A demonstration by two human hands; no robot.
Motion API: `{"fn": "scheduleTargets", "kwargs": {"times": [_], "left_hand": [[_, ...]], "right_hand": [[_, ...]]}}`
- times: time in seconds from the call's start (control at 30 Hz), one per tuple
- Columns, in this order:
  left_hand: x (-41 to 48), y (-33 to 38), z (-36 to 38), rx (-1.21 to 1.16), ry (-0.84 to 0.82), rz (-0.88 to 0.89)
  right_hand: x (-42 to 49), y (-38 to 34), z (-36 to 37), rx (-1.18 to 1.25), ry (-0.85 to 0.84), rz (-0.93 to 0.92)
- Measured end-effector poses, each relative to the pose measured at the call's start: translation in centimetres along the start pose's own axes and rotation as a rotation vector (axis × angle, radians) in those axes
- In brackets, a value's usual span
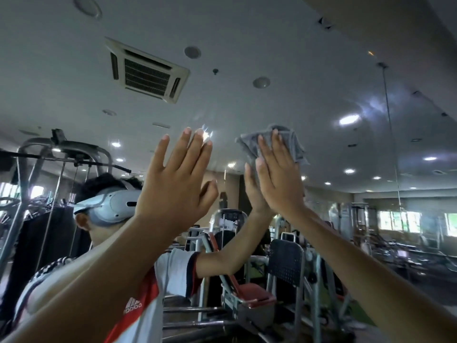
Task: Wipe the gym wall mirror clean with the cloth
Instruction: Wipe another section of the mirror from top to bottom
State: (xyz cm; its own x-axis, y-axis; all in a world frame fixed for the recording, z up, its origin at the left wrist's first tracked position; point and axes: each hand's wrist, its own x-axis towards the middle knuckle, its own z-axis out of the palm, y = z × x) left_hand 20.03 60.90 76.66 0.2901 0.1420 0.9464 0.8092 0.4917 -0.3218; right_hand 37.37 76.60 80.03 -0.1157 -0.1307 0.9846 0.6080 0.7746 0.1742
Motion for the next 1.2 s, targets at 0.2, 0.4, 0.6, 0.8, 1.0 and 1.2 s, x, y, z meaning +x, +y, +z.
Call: {"fn": "scheduleTargets", "kwargs": {"times": [0.2,0.4,0.6,0.8,1.0,1.2], "left_hand": [[-1.2,0.2,-0.4,-0.002,-0.026,-0.004],[-2.5,0.9,-0.7,0.007,-0.036,-0.027],[-3.5,0.6,-0.8,0.014,-0.006,-0.004],[-7.5,0.3,-1.5,0.035,-0.04,0.068],[-9.4,1.7,-1.7,0.024,-0.08,0.029],[-10.7,1.7,-1.8,-0.005,-0.106,0.024]], "right_hand": [[-10.5,4.2,-1.2,-0.133,-0.038,-0.357],[-4.4,1.3,-0.7,0.043,0.102,0.227],[-8.9,-1.9,0.6,-0.047,0.012,-0.145],[-13.5,4.3,-1.4,-0.171,-0.069,-0.311],[-8.6,-0.4,-0.4,-0.049,0.109,0.195],[-19.6,-2.0,-0.2,-0.063,-0.109,-0.26]]}}
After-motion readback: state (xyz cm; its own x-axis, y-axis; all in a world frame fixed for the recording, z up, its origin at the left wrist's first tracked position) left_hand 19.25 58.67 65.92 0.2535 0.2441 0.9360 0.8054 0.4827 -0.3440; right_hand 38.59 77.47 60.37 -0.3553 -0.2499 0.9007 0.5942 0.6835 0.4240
